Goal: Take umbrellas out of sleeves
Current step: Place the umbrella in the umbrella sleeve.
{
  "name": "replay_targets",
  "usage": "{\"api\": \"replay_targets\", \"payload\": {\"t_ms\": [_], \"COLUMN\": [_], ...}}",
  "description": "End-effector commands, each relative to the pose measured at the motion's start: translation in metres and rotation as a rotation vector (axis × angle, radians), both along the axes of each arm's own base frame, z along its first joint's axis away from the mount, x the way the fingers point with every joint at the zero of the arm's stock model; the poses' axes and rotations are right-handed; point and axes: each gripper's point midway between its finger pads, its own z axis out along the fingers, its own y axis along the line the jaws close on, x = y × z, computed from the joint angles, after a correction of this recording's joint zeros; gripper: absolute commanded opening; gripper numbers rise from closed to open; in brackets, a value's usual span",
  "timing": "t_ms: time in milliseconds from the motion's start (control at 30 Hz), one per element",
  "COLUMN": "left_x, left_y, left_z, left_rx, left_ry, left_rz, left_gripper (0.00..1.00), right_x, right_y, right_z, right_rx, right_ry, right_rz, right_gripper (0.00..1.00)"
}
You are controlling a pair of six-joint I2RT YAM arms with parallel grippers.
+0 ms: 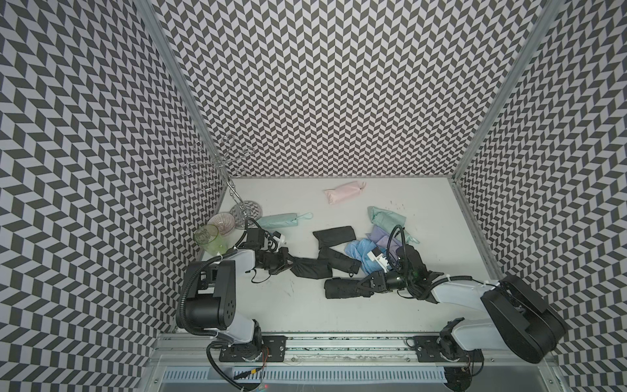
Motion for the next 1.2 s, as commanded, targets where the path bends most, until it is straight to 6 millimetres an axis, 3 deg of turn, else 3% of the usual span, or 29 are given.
{"api": "replay_targets", "payload": {"t_ms": [0, 100, 167, 333, 500, 600, 700, 800, 900, 1000, 1167], "left_x": [0.000, -0.004, -0.008, -0.027, -0.042, -0.041, -0.034, -0.025, -0.017, -0.005, 0.029], "left_y": [-0.010, -0.017, -0.023, -0.050, -0.065, -0.063, -0.056, -0.046, -0.034, -0.021, -0.007], "left_z": [0.013, 0.014, 0.014, 0.013, 0.005, 0.002, 0.006, 0.014, 0.025, 0.039, 0.065], "left_rx": [0.000, 0.009, 0.009, -0.014, -0.046, -0.042, -0.027, -0.019, 0.010, 0.042, 0.147], "left_ry": [-0.037, -0.036, -0.032, -0.005, 0.039, 0.052, 0.039, 0.019, -0.018, -0.061, -0.184], "left_rz": [-0.045, -0.071, -0.092, -0.166, -0.205, -0.202, -0.183, -0.164, -0.142, -0.104, -0.067], "left_gripper": [0.00, 0.00, 0.00, 0.00, 0.00, 0.00, 0.29, 0.49, 0.55, 0.63, 0.69], "right_x": [-0.001, 0.000, 0.001, 0.007, 0.009, 0.008, 0.006, 0.005, 0.006, 0.008, 0.015], "right_y": [0.010, 0.009, 0.010, 0.017, 0.020, 0.020, 0.016, 0.013, 0.013, 0.012, 0.006], "right_z": [0.069, 0.089, 0.091, 0.067, 0.043, 0.027, 0.007, -0.007, -0.012, -0.011, 0.006], "right_rx": [0.177, 0.187, 0.186, 0.154, 0.123, 0.102, 0.062, 0.034, 0.015, -0.010, -0.089], "right_ry": [-0.159, -0.183, -0.180, -0.139, -0.108, -0.084, -0.060, -0.040, -0.026, -0.027, -0.082], "right_rz": [0.040, 0.034, 0.031, 0.017, 0.001, -0.002, -0.017, -0.027, -0.033, -0.034, -0.062], "right_gripper": [0.00, 0.00, 0.00, 0.00, 0.00, 0.00, 0.00, 0.04, 0.19, 0.44, 0.65]}}
